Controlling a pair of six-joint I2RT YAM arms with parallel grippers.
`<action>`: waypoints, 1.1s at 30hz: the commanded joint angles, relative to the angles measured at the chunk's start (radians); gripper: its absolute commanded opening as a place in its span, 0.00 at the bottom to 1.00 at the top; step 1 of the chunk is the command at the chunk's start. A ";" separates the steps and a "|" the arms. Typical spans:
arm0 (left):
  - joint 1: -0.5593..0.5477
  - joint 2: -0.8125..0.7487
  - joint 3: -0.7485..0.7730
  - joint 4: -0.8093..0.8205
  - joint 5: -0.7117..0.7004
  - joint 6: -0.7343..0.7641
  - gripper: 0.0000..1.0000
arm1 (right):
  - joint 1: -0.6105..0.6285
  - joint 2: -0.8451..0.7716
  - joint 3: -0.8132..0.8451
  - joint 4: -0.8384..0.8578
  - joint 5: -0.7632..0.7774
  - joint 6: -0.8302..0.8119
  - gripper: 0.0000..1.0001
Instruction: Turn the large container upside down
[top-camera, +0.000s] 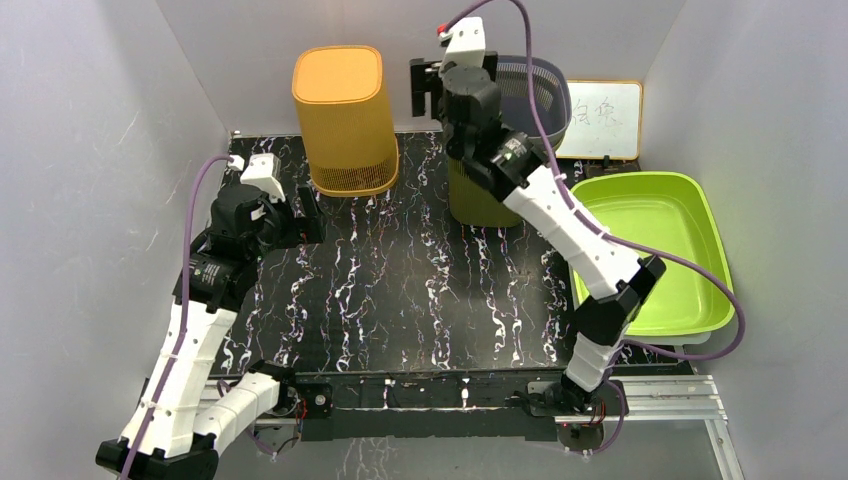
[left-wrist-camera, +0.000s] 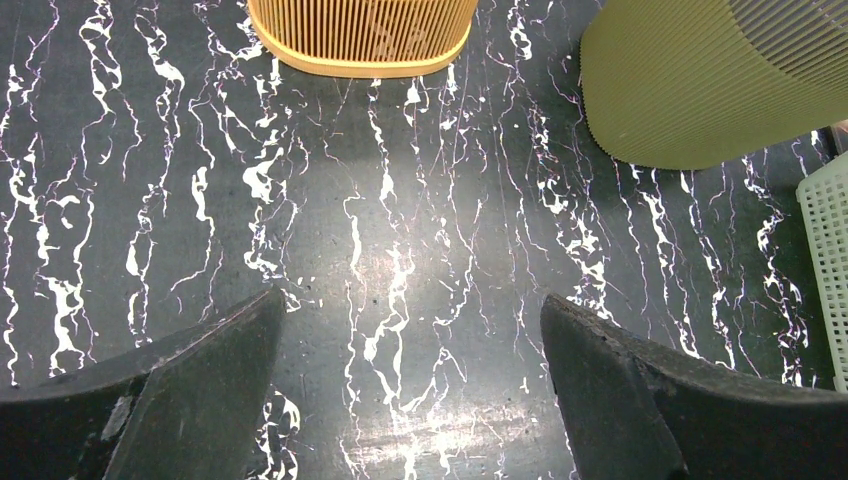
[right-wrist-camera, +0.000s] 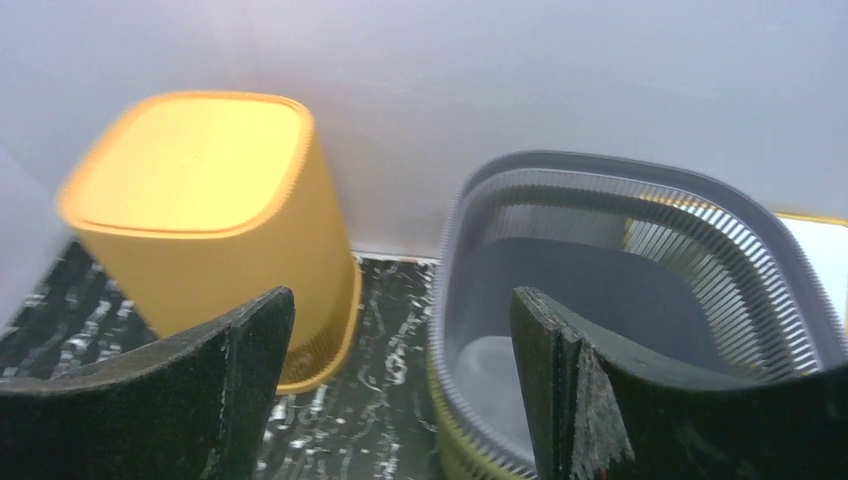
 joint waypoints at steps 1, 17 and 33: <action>-0.003 -0.032 -0.002 -0.006 0.009 0.000 0.98 | -0.102 0.065 0.090 -0.198 -0.183 0.036 0.75; -0.003 -0.054 -0.041 -0.024 -0.003 0.016 0.98 | -0.257 0.145 0.037 -0.225 -0.323 0.085 0.64; -0.003 -0.049 -0.061 -0.024 -0.010 0.028 0.98 | -0.270 0.157 0.067 -0.267 -0.374 0.091 0.00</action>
